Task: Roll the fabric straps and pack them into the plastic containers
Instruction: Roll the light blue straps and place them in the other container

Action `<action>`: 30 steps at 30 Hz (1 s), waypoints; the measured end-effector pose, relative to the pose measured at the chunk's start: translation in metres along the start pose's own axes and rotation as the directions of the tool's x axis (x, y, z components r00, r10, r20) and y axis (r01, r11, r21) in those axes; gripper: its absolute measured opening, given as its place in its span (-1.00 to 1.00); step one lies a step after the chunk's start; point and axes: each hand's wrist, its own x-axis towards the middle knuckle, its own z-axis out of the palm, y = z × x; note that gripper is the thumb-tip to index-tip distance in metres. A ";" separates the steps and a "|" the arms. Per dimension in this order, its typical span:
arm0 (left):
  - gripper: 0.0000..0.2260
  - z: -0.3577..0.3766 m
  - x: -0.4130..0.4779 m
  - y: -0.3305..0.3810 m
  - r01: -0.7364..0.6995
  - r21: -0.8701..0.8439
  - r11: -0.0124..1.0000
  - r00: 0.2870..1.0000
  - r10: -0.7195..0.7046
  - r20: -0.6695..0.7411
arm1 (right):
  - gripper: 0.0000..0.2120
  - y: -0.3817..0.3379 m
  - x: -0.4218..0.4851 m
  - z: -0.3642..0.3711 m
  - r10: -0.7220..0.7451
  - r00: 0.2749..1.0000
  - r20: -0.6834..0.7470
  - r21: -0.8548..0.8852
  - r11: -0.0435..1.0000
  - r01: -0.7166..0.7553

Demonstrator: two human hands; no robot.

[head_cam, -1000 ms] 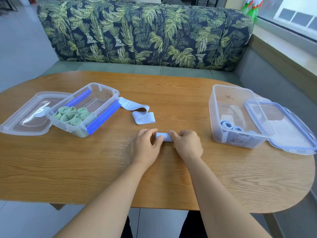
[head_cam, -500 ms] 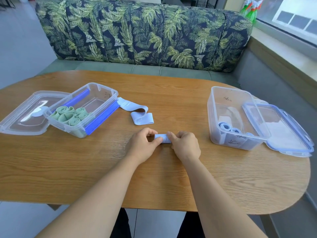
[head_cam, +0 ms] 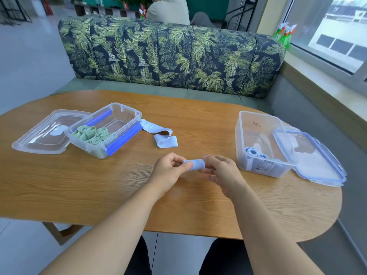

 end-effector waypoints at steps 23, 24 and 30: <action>-0.75 0.032 -0.064 0.062 -0.002 -0.237 0.971 0.995 0.027 0.100 | -0.89 -0.027 -0.072 -0.033 -0.243 0.967 0.073 0.112 0.966 0.235; -0.68 0.035 -0.064 0.064 0.027 -0.261 0.965 0.992 0.007 0.128 | -0.90 -0.029 -0.073 -0.033 -0.252 0.965 0.065 0.105 0.964 0.245; -0.91 0.049 -0.064 0.070 -0.024 -0.251 0.968 0.986 0.064 0.151 | -0.93 -0.034 -0.079 -0.044 -0.316 0.949 -0.007 0.003 0.949 0.316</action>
